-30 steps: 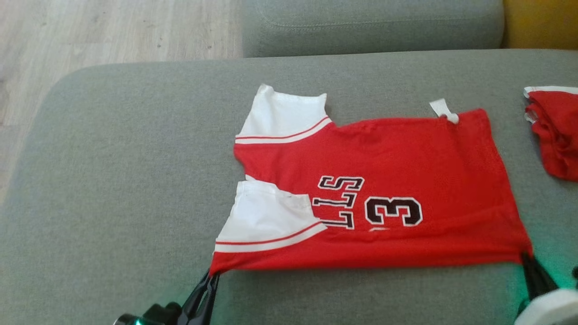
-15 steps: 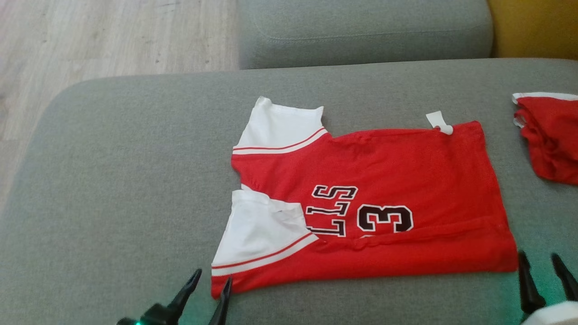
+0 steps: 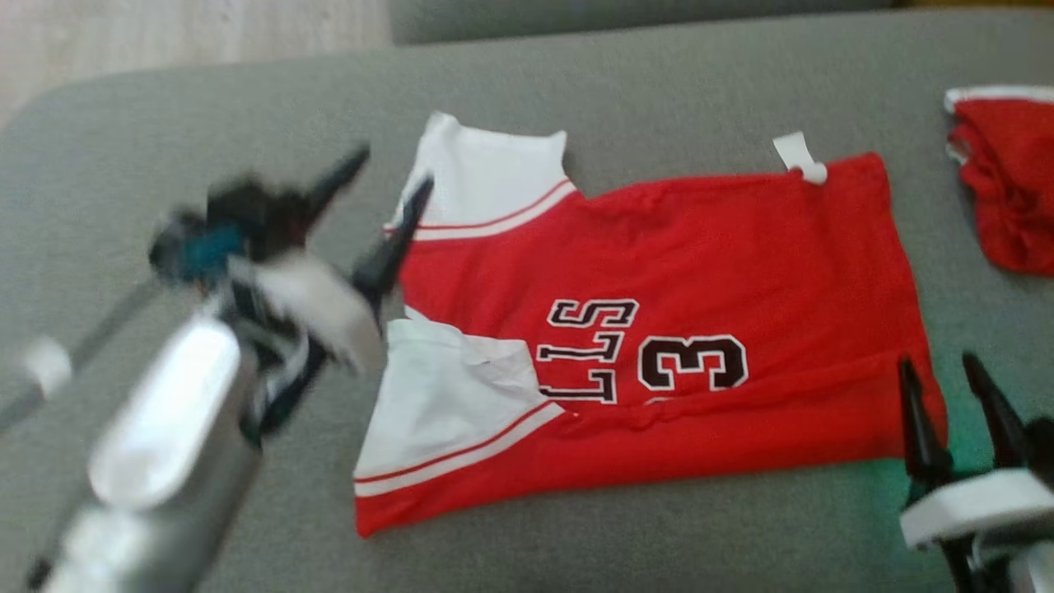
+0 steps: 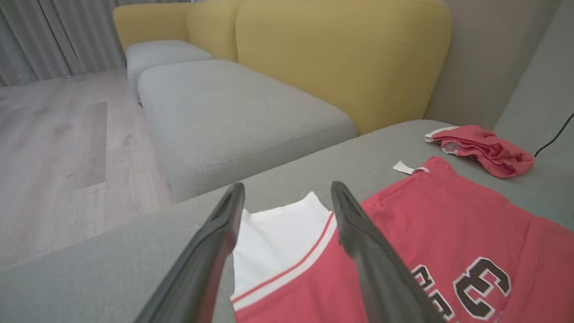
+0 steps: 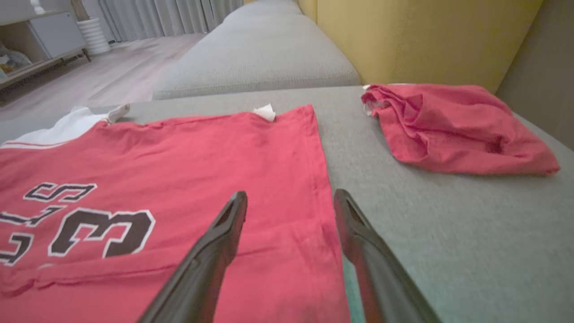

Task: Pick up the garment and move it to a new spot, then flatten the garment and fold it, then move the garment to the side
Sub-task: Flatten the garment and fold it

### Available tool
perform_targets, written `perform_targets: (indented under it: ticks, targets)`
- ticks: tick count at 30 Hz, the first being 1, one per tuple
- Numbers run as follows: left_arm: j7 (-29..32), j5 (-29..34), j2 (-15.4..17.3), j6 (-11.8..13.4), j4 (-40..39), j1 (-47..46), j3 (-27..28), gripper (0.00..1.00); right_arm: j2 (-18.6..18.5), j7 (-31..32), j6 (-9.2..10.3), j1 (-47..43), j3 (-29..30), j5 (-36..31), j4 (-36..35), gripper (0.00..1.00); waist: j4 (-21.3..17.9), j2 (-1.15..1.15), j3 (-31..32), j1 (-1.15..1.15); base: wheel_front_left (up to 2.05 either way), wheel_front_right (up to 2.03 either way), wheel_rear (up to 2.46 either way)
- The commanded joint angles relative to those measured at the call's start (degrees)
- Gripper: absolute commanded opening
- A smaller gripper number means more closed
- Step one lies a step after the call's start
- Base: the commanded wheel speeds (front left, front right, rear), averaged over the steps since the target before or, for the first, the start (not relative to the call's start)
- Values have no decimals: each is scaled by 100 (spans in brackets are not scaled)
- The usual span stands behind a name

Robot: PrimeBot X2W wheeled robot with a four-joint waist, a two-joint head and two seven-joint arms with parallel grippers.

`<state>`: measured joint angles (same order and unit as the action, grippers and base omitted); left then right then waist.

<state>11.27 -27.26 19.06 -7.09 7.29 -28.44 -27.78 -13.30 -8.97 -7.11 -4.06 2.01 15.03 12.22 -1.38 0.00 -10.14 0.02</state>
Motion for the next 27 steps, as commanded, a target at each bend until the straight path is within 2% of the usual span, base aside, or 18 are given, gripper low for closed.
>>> perform_targets:
  ticks: [1, 6, 12, 18, 23, 27]
  targets:
    - [313, -113, 244, -21, -27, -586, 168, 100, -124, 2, -37, 247, -130, -44, -261, 100, -283, 0, -343, -2, 0, 0, 0]
    - [1477, -731, 511, -36, 922, -2009, 10, 100, -114, -1, -37, 563, -312, -98, -427, 100, -725, 0, -672, -2, 0, 0, 0]
    - [2536, -1310, 948, -38, 2038, -3049, -237, 100, 37, -74, -37, 869, -465, 38, -490, 100, -1365, 0, -971, -2, 0, 0, 0]
    - [2938, -1452, 1384, -39, 2501, -3383, -576, 100, 136, -217, -37, 973, -546, 173, -435, 100, -1846, 0, -1244, -2, 0, 0, 0]
    - [2781, -1302, 1773, -39, 2847, -3443, -744, 100, 223, -352, -37, 1025, -686, 360, -281, 100, -2112, 0, -1423, -2, 0, 0, 0]
    - [2610, -1225, 1919, 7, 3150, -3501, -708, 100, 259, -439, -37, 1074, -829, 437, -159, 100, -2258, 0, -1529, -2, 0, 0, 0]
